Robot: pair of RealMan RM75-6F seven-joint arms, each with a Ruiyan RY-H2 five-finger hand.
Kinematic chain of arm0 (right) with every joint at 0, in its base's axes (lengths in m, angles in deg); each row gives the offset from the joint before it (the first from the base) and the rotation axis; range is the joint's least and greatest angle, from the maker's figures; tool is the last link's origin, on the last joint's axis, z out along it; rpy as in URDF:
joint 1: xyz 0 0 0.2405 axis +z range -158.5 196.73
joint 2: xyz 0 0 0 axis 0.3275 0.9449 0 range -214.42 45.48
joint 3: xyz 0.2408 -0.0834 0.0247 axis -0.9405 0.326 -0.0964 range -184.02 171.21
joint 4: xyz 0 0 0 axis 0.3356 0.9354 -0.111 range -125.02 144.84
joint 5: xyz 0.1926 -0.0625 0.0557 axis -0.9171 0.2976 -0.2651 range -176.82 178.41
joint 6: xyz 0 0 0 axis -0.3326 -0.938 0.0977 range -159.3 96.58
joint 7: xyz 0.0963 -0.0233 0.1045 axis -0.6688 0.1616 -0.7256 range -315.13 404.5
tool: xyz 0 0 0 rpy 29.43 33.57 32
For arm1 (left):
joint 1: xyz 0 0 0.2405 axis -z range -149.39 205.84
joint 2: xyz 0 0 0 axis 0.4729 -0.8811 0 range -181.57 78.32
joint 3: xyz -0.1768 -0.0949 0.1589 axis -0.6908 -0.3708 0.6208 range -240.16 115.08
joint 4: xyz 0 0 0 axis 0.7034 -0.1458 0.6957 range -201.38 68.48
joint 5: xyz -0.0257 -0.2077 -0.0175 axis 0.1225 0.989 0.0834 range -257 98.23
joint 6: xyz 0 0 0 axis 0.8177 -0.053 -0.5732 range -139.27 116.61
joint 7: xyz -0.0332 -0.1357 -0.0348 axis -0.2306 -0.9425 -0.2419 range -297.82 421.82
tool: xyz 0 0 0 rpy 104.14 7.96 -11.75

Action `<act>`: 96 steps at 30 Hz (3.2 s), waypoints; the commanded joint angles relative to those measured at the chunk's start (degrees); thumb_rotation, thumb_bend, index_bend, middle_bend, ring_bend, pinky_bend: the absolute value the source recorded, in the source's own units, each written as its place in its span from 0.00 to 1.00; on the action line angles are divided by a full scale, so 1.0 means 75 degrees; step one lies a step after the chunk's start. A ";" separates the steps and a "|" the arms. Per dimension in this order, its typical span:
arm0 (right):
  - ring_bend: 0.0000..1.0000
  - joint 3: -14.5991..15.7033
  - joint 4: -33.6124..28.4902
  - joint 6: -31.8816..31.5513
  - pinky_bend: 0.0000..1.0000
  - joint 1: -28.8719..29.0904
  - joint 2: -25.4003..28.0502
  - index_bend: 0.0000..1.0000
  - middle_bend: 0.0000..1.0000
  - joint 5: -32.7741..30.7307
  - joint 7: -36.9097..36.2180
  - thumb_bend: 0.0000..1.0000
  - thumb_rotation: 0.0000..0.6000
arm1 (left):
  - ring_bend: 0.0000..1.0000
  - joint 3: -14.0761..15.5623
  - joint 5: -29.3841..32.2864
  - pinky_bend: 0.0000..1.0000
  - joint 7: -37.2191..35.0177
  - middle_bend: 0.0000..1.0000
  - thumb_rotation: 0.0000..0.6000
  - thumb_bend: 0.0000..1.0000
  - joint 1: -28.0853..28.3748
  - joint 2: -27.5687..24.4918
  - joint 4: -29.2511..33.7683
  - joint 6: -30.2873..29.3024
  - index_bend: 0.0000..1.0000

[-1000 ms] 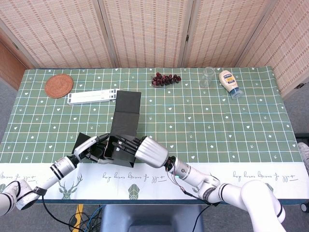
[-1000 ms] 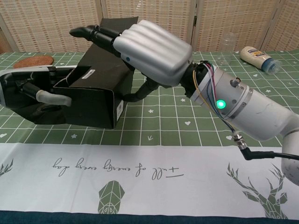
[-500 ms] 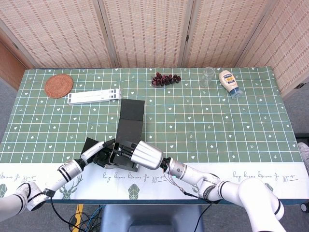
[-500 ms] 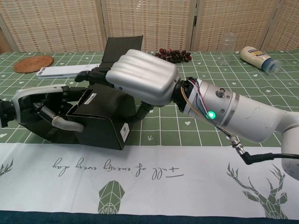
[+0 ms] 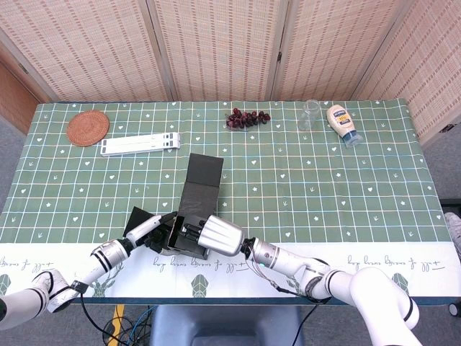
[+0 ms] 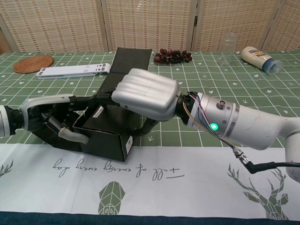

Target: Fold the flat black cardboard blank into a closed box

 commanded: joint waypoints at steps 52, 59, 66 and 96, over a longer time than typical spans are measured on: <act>0.75 0.0413 -0.0998 0.0957 1.00 0.0432 0.0770 0.40 0.45 0.0182 0.0053 0.36 1.00 | 0.65 0.0074 0.0065 0.83 -0.0251 0.06 1.00 0.20 0.0071 0.0162 -0.0045 -0.0178 0.15; 0.78 0.0408 -0.1195 0.1169 1.00 0.0561 0.0925 0.52 0.55 0.0175 0.0023 0.50 1.00 | 0.64 0.0084 0.0041 0.83 -0.0220 0.06 1.00 0.20 0.0053 0.0135 0.0035 -0.0242 0.15; 0.79 0.0393 -0.1307 0.1314 1.00 0.0697 0.1025 0.68 0.70 0.0194 -0.0025 0.61 1.00 | 0.65 0.0090 0.0049 0.83 -0.0205 0.06 1.00 0.20 0.0041 0.0123 0.0107 -0.0243 0.15; 0.79 0.0350 -0.1939 0.1618 1.00 0.0623 0.1528 0.15 0.28 -0.0025 0.0567 0.55 1.00 | 0.65 -0.0108 0.0367 0.83 0.0193 0.06 1.00 0.20 -0.0107 0.0061 0.0430 -0.0104 0.14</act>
